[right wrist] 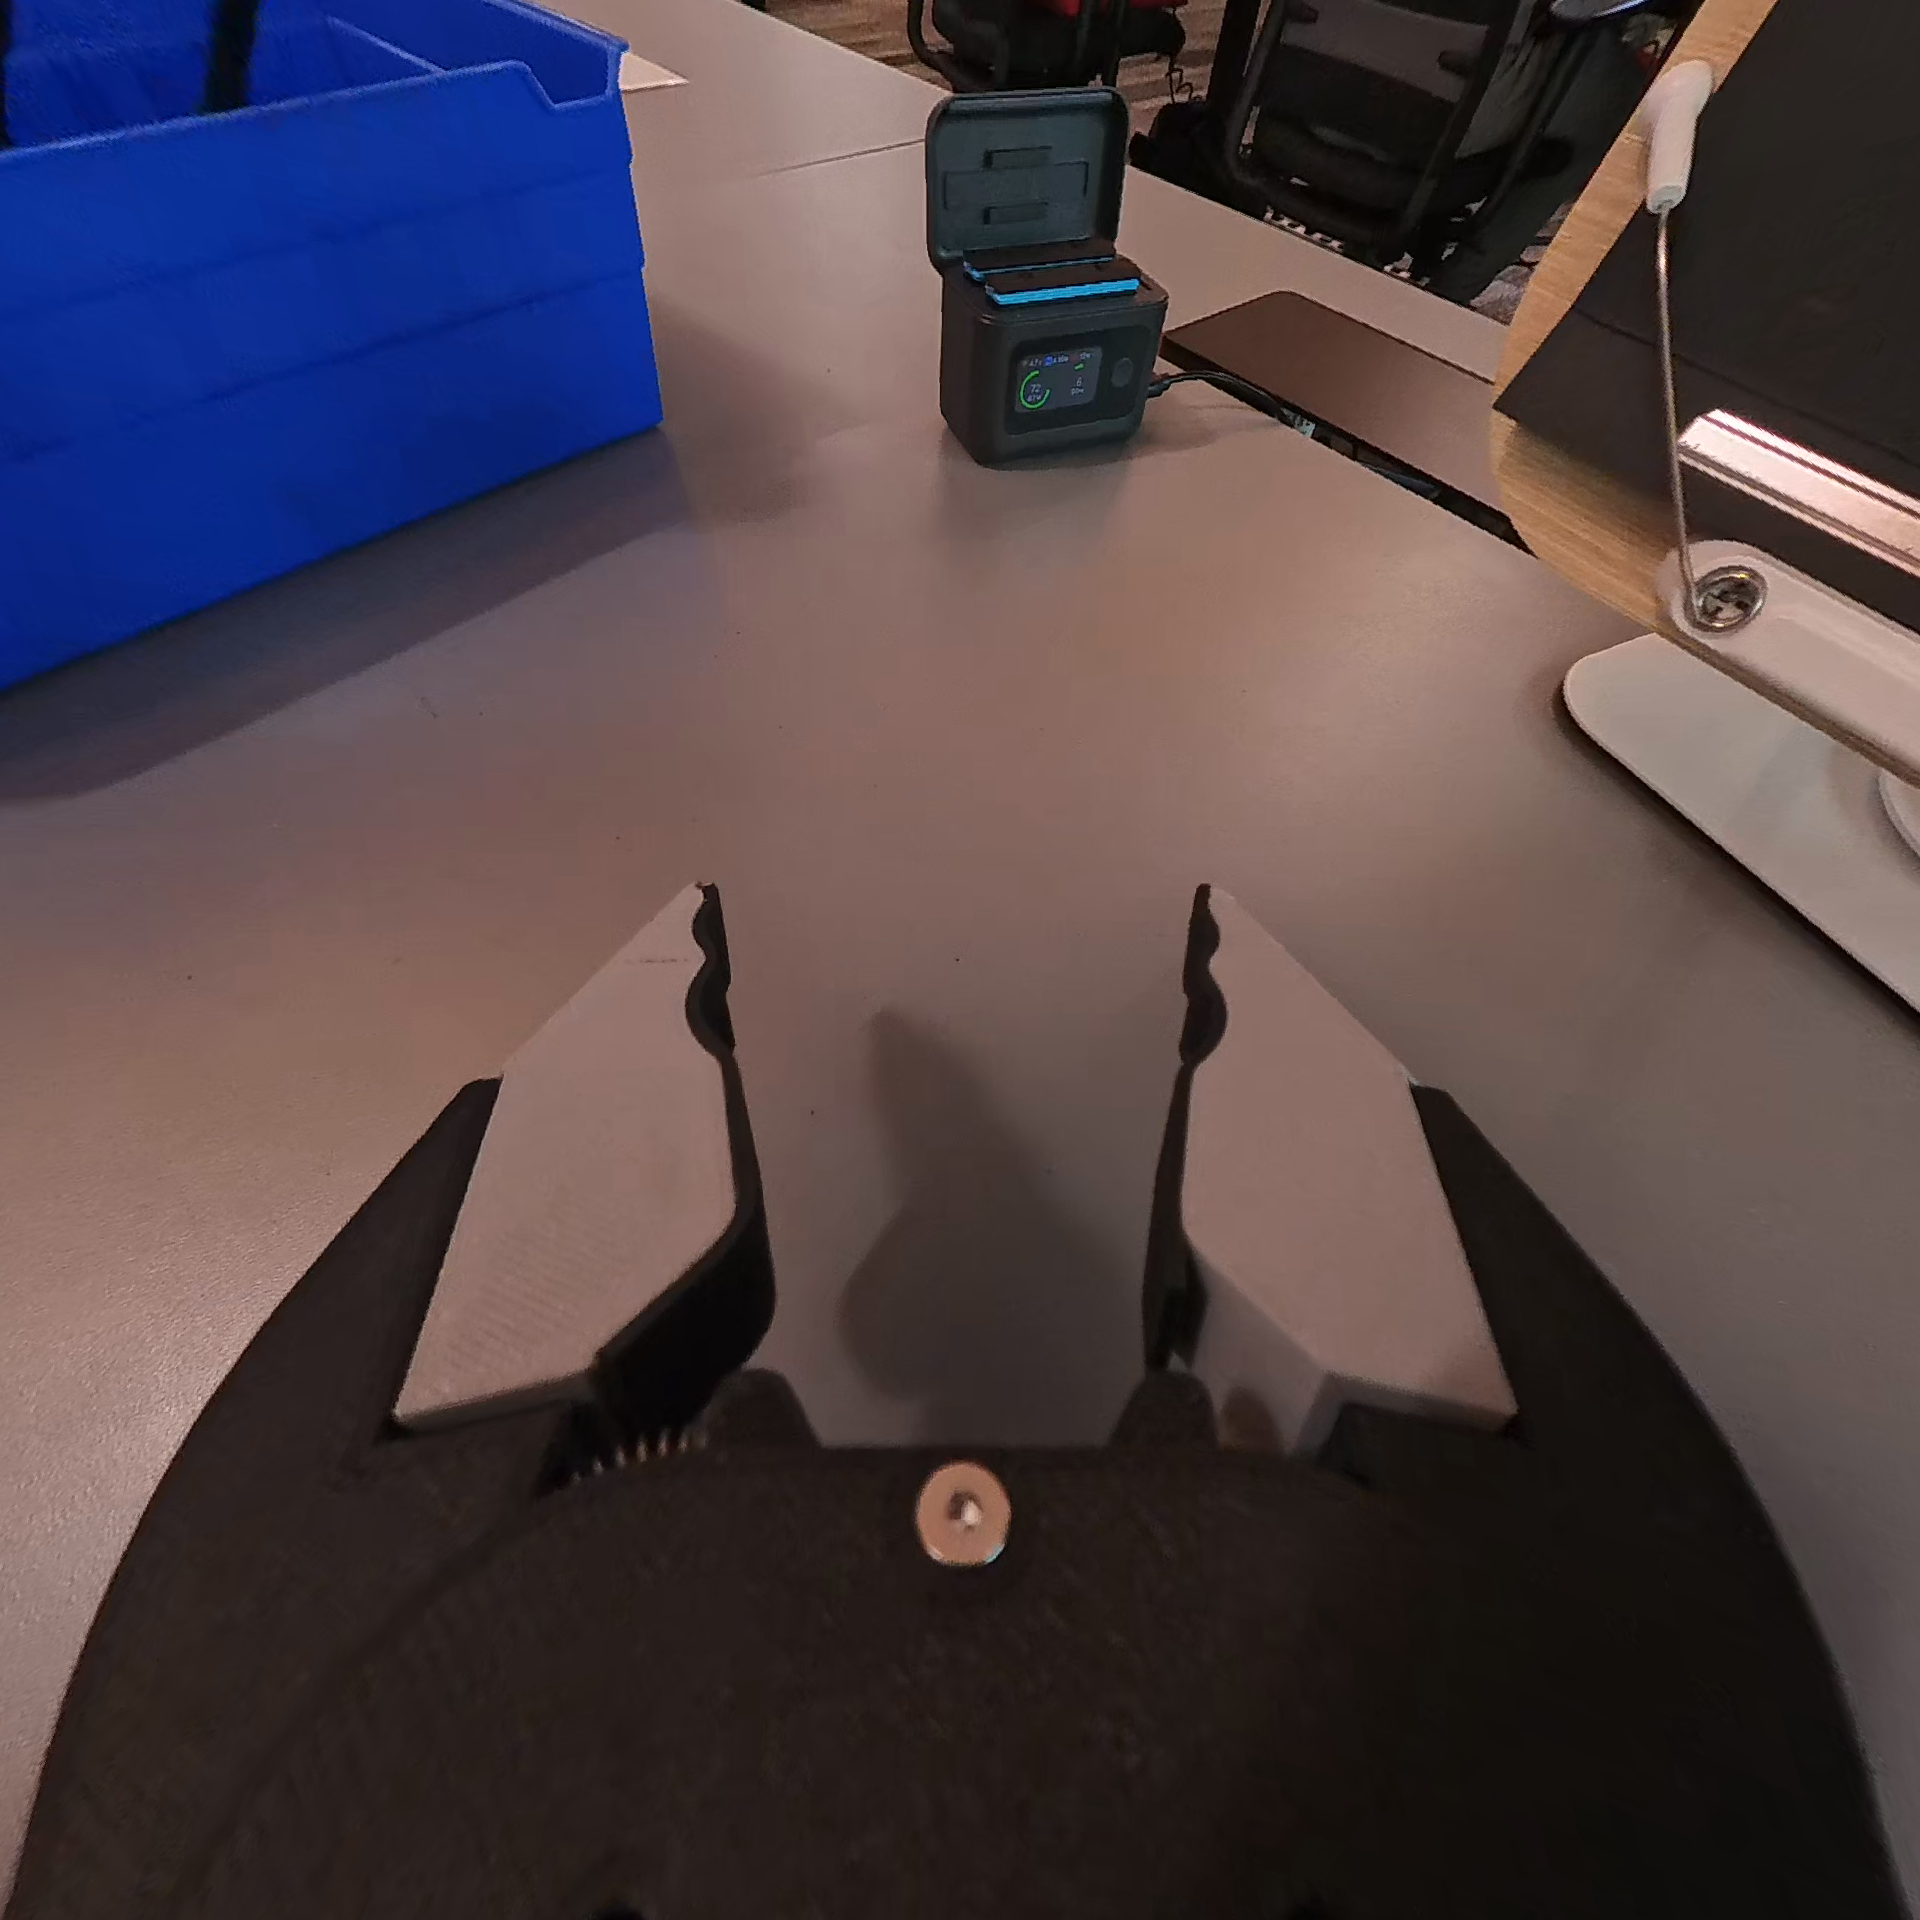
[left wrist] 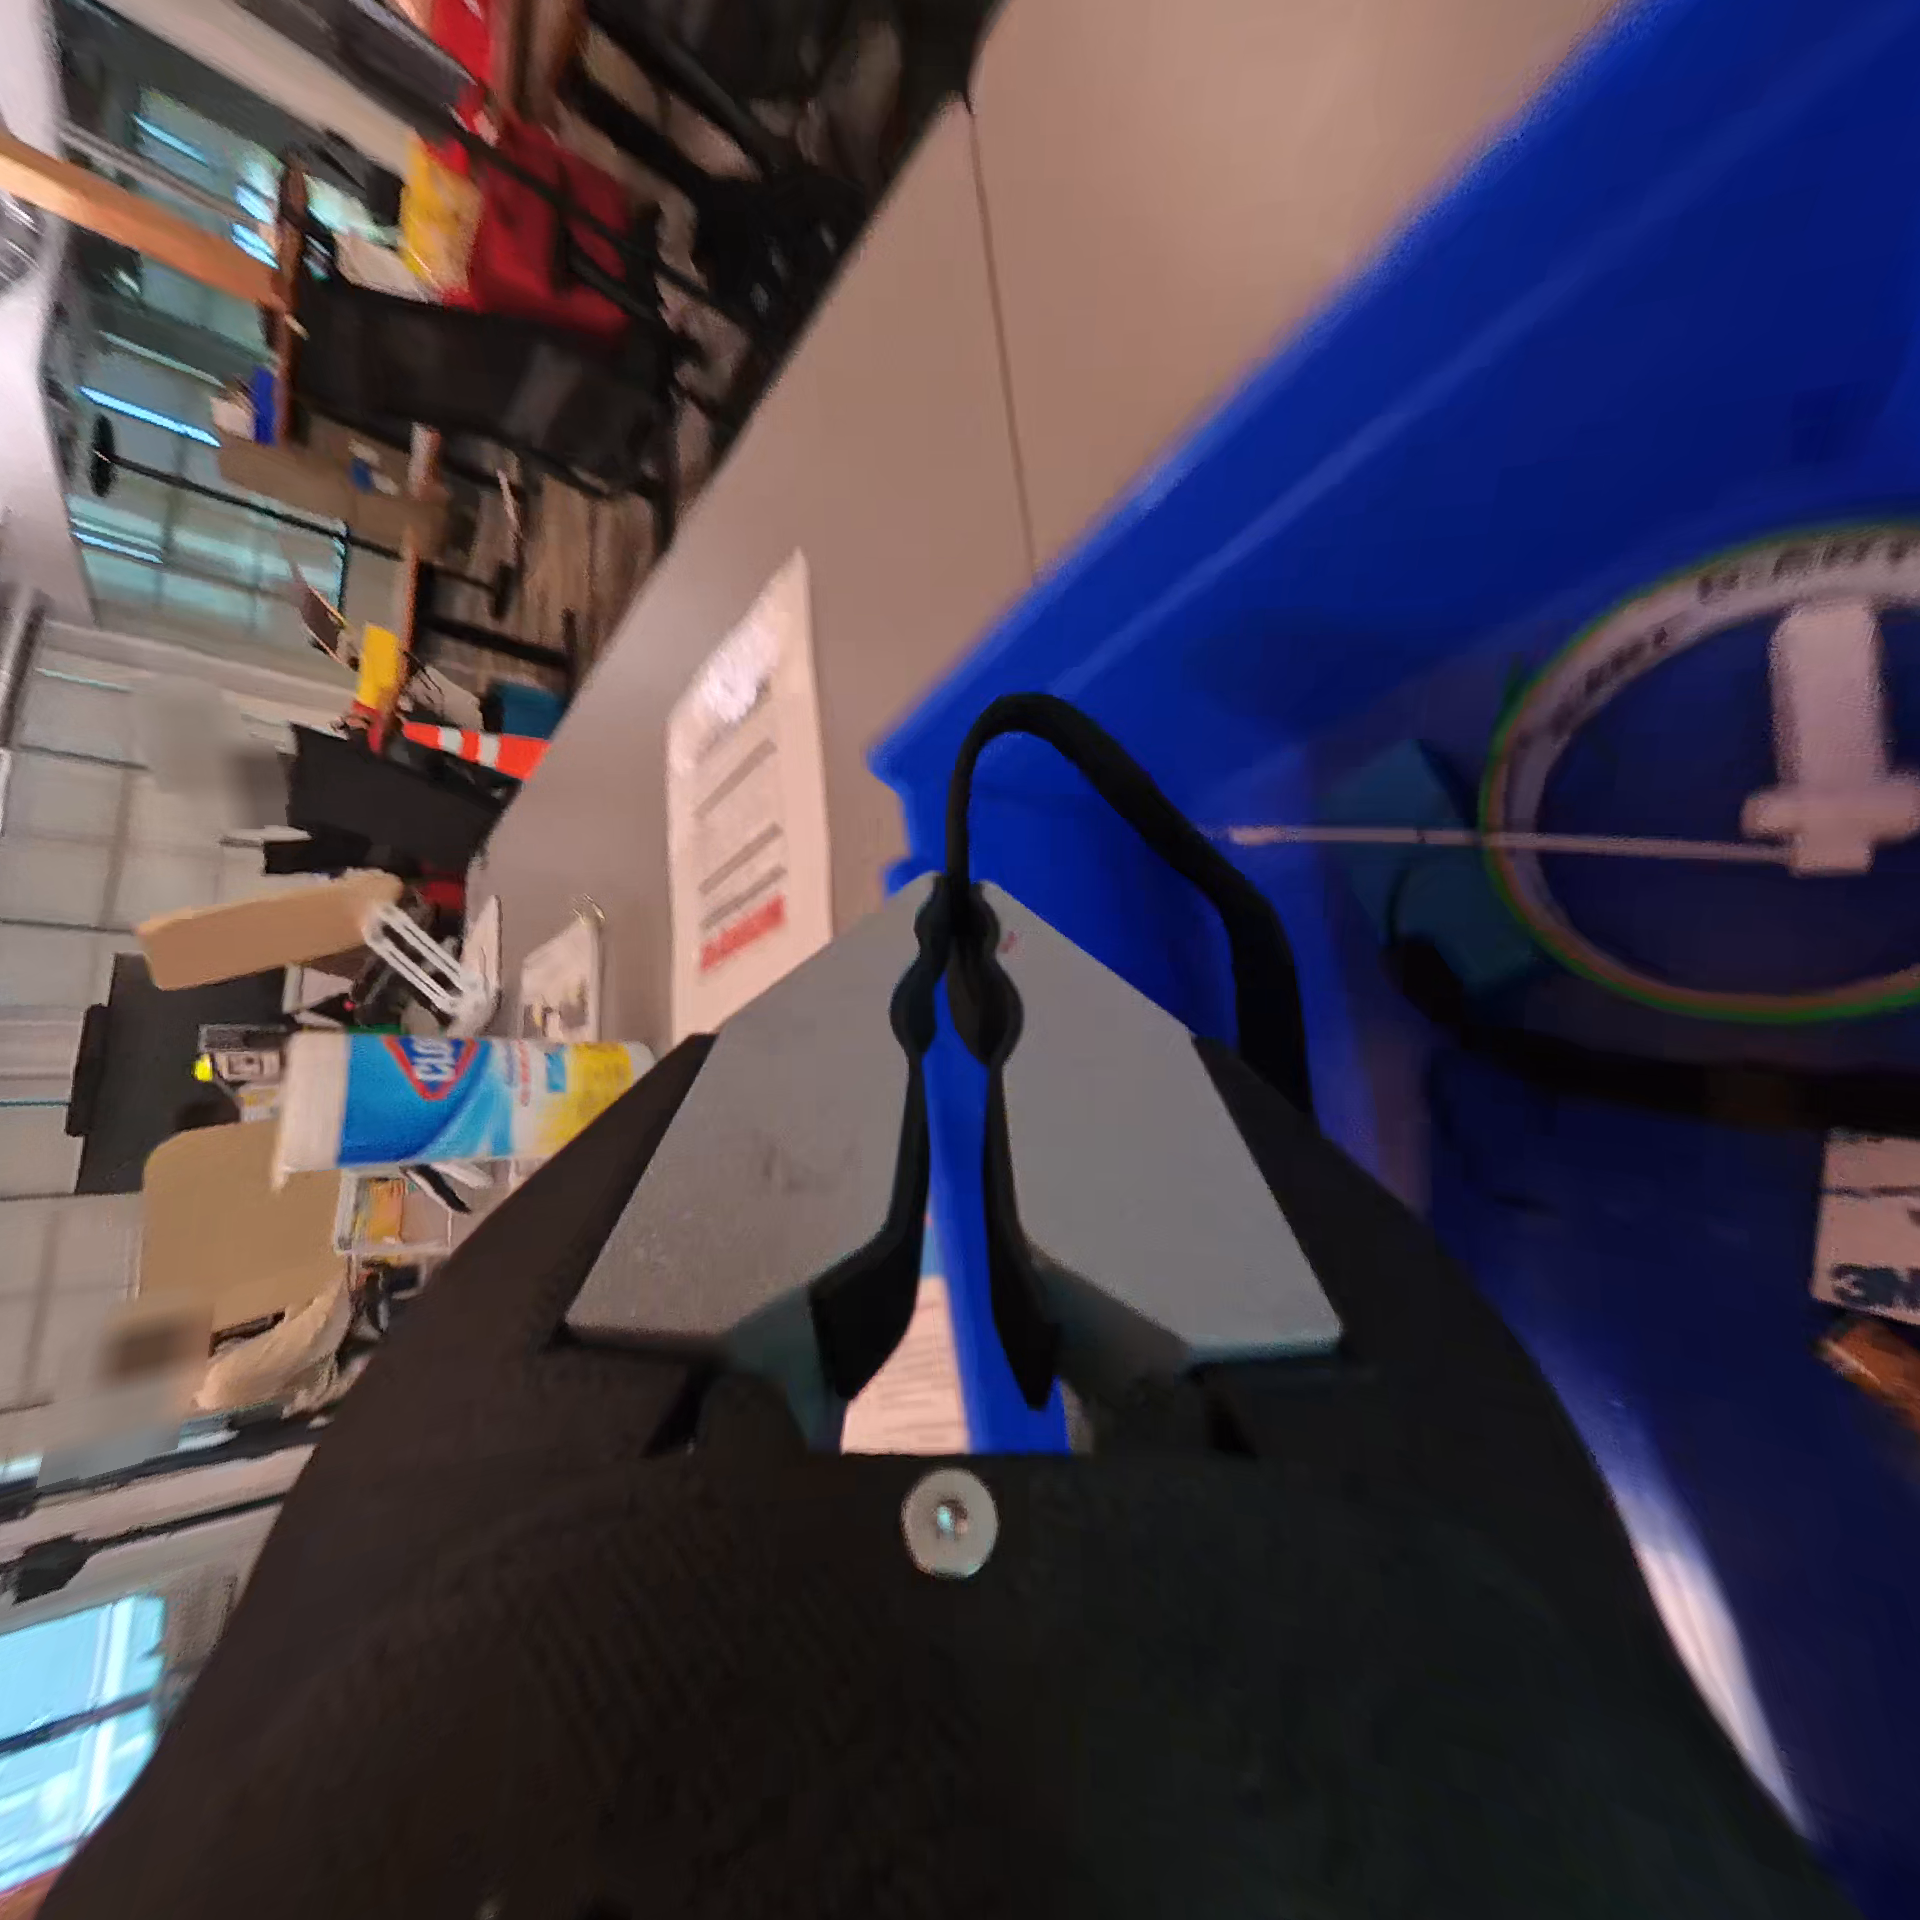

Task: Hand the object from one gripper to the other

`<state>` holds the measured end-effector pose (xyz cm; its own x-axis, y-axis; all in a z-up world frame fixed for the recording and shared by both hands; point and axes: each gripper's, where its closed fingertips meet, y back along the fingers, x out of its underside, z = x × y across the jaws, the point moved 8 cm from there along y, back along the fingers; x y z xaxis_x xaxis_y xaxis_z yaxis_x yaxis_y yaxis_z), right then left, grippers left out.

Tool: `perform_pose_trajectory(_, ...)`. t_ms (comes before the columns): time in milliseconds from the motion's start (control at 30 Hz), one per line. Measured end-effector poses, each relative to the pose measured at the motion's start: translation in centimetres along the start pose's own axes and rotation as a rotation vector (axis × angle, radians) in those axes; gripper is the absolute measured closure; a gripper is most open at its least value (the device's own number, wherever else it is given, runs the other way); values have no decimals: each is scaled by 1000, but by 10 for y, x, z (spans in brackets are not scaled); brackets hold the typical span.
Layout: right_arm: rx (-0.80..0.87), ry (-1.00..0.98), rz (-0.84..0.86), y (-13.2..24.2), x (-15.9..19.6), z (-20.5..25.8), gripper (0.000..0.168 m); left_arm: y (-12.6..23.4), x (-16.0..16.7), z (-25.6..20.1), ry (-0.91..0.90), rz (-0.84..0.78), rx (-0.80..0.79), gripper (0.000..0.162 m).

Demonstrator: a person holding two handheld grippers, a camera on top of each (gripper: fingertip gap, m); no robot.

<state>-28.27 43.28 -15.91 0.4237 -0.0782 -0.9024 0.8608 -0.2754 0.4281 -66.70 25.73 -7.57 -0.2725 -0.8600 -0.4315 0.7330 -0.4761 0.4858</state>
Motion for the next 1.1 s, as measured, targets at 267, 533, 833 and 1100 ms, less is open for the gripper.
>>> perform_pose_trajectory(267, 1, 11, -22, 2, -1, 1, 85, 103, -69, 59, 233, -445, 23, 162)
perform_pose_trajectory(533, -446, -64, -220, 26, -26, 26, 94, 196, -128, 6, 332, -955, 642, 162)
perform_pose_trajectory(833, -811, -89, -452, 72, -50, 36, 93, 214, -168, -102, 488, -1141, 1396, 162)
perform_pose_trajectory(1100, -697, -124, -409, 58, -46, 27, 94, 207, -195, -160, 615, -1218, 1675, 162)
